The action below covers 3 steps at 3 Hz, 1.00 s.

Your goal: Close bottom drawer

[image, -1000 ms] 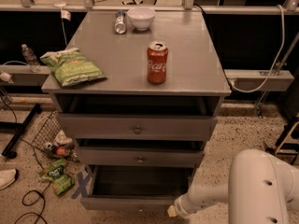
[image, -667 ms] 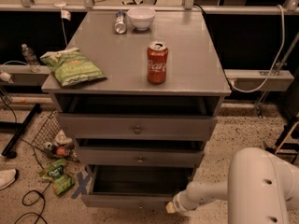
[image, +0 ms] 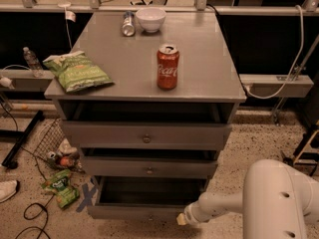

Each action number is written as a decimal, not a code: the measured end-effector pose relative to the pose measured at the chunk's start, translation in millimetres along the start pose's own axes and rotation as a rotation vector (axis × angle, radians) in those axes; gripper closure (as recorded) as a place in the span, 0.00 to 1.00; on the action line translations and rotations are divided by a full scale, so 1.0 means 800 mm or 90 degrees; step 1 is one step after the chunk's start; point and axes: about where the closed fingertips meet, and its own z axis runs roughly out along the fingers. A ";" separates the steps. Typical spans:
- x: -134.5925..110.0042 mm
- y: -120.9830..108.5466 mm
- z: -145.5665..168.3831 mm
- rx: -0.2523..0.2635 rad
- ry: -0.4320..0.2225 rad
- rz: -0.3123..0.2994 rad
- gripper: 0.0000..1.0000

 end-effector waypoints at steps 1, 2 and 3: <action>-0.031 -0.017 0.012 0.007 -0.008 -0.029 1.00; -0.053 -0.025 0.016 0.014 -0.013 -0.048 1.00; -0.084 -0.028 0.017 0.028 -0.020 -0.082 1.00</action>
Offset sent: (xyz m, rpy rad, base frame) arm 0.0744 0.0033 -0.0100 -0.0280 -0.0912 0.0791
